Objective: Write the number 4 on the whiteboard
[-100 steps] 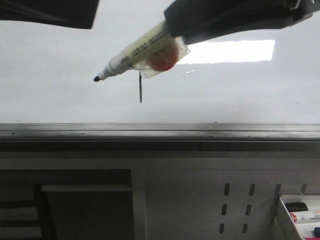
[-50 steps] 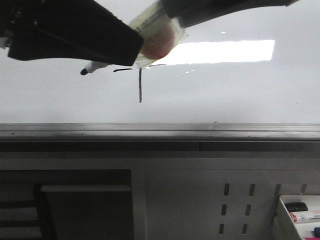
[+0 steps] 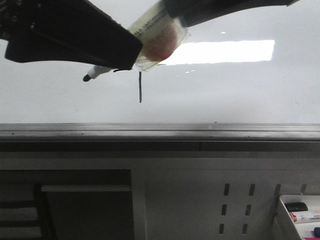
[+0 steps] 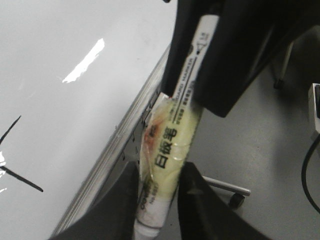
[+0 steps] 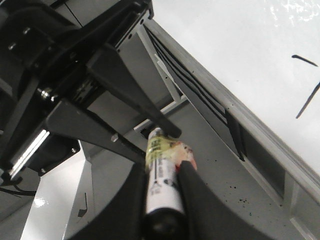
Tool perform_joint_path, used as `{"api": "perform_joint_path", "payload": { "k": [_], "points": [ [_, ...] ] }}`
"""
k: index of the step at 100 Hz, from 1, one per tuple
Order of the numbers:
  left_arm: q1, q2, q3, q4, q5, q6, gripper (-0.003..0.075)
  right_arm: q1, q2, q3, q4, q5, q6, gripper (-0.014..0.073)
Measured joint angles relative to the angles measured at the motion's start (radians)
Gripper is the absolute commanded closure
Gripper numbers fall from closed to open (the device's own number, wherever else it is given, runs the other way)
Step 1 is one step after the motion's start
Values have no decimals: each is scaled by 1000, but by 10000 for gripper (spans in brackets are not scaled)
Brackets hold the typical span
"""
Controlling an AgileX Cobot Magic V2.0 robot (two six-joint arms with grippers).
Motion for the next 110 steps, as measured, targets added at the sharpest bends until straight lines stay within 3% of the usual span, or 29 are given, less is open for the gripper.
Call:
{"api": "perform_joint_path", "payload": {
  "k": [10, 27, 34, 49, 75, 110],
  "points": [
    [-2, 0, 0, 11, 9, 7, 741, 0, 0, -2, 4, 4, 0, 538],
    [-5, 0, 0, -6, -7, -11, 741, -9, 0, -2, 13, -1, 0, 235],
    [-5, -4, 0, -14, -49, -37, 741, -26, -2, -15, 13, -1, 10, 176],
    [-5, -72, 40, -58, -225, -109, 741, -113, -37, -29, 11, 5, 17, 176],
    [-3, -203, 148, -334, -612, -134, 741, -255, -158, 7, -10, -15, 20, 177],
    [-1, -21, 52, -363, -754, -175, 741, -259, -188, 87, 7, -65, 20, 177]
  ]
}}
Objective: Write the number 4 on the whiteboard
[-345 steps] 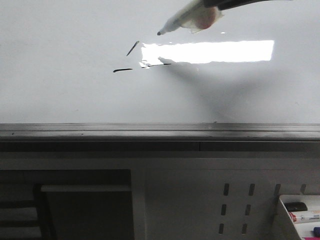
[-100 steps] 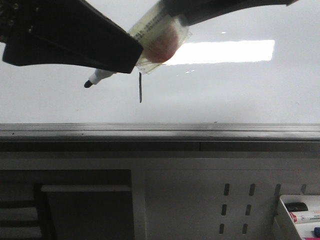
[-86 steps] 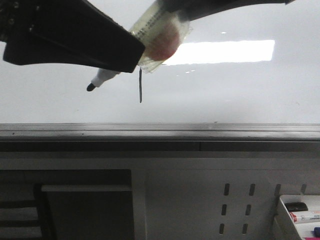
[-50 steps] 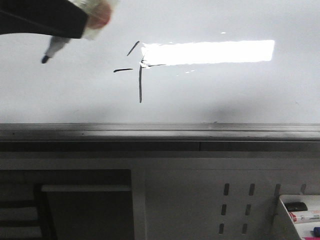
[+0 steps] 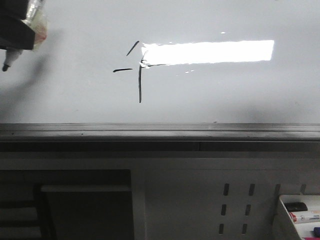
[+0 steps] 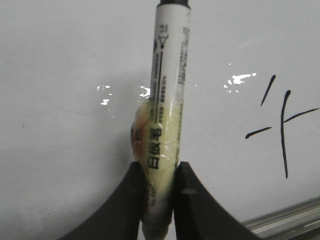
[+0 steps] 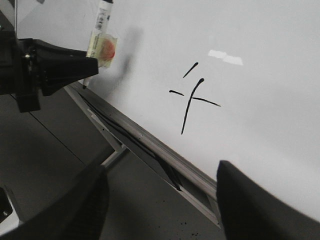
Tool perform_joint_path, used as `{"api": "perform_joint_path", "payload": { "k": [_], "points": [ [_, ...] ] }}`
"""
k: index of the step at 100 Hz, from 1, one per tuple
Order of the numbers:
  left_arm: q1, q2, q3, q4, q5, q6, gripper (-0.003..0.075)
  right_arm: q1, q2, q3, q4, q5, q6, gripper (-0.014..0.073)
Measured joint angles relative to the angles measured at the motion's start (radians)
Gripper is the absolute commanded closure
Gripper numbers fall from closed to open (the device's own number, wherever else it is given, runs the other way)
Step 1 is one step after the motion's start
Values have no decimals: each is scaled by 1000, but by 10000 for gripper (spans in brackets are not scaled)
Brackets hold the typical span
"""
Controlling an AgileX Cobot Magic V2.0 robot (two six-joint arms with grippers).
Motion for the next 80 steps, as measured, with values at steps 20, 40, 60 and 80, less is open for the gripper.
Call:
{"api": "perform_joint_path", "payload": {
  "k": [20, 40, 60, 80],
  "points": [
    [0, 145, -81, 6, -50, -28, 741, 0, 0, 6, 2, 6, 0, 177],
    [0, 182, -108, 16, -55, -33, 740, 0, 0, 6, 2, 9, 0, 177],
    [9, 186, -111, 21, -35, -35, 578, 0, 0, 6, 2, 9, 3, 177],
    [36, 194, -111, 14, -13, -36, 243, 0, 0, 6, 4, 9, 3, 177]
  ]
}}
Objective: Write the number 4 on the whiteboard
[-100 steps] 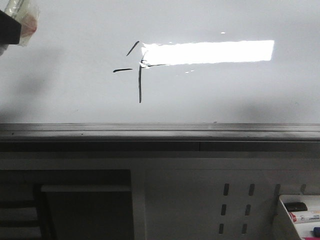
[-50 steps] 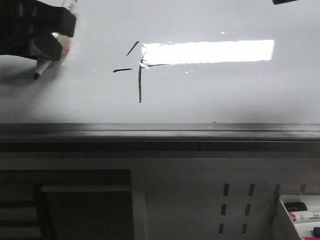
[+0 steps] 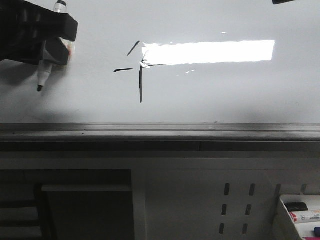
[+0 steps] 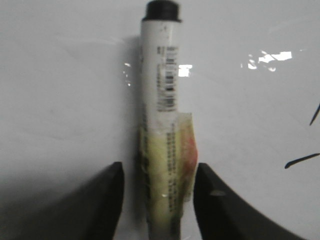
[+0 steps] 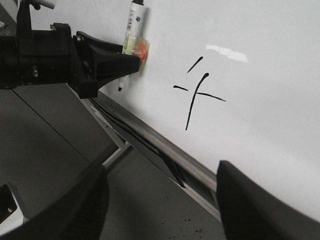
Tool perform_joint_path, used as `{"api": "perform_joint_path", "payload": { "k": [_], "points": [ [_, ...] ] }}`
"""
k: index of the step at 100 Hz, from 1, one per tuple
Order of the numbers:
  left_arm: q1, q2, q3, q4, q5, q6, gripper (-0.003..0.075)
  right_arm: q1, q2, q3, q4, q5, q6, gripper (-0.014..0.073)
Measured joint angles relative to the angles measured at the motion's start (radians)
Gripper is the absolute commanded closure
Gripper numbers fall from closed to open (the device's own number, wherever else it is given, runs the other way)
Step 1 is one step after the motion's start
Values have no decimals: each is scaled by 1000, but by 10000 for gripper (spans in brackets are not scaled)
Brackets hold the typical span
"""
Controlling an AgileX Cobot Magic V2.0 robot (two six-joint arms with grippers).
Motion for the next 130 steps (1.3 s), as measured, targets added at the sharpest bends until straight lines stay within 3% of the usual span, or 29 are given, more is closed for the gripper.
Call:
{"api": "perform_joint_path", "payload": {
  "k": [32, 48, 59, 69, 70, 77, 107, 130],
  "points": [
    [0, -183, 33, 72, 3, 2, 239, -32, -32, 1, -36, -48, 2, 211],
    [0, -365, 112, 113, 18, 34, 267, -53, -111, 4, -36, -98, 4, 449],
    [0, -507, 183, 129, 47, 70, 393, -53, -186, 37, -36, -144, 4, 666],
    [0, -631, 253, 134, 83, 89, 584, -53, -276, 109, -34, -209, 2, 658],
    [0, -641, 259, 134, 83, 91, 629, -53, -291, 122, -34, -214, 2, 658],
    [0, -726, 312, 136, 104, 96, 739, -53, -380, 202, -34, -270, 1, 658],
    [0, -1060, 524, 131, 125, 96, 741, -53, -771, 479, -31, -387, -22, 658],
    [0, -1196, 551, 114, 107, 96, 741, -53, -896, 563, -22, -386, -26, 658]
  ]
}}
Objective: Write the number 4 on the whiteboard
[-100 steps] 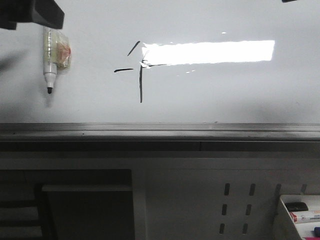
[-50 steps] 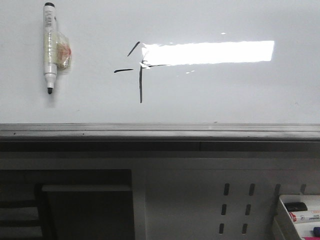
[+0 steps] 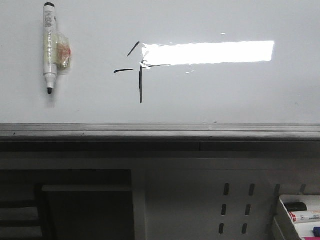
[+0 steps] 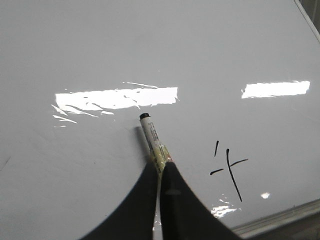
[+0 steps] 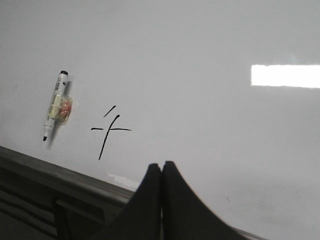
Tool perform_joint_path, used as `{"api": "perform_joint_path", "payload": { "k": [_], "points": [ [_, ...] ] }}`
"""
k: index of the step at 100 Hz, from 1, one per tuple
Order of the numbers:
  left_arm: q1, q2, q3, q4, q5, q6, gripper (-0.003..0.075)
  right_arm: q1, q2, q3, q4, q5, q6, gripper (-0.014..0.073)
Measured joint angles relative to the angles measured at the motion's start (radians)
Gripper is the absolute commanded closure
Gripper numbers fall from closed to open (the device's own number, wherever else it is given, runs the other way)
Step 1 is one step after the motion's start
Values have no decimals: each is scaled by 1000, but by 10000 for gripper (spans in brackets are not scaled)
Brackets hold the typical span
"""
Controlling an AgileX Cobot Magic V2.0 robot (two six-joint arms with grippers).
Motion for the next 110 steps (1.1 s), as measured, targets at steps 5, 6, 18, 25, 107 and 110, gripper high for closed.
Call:
{"api": "perform_joint_path", "payload": {
  "k": [5, 6, 18, 25, 107, 110],
  "points": [
    [0, -5, 0, -10, -10, 0, 741, 0, -3, 8, 0, 2, 0, 658],
    [0, -6, 0, -10, -10, 0, 741, 0, -4, 8, 0, 2, 0, 658],
    [0, -7, 0, -52, -19, 0, 741, 0, -7, 15, 0, 2, 0, 658],
    [0, -7, 0, -93, -23, 0, 741, 0, -7, 16, 0, 2, 0, 658],
    [0, -7, 0, -99, -30, 0, 741, 0, -7, 17, 3, 0, 0, 658],
    [0, -7, 0, -54, -30, -3, 741, 0, -7, 17, 3, 0, 0, 658]
  ]
}}
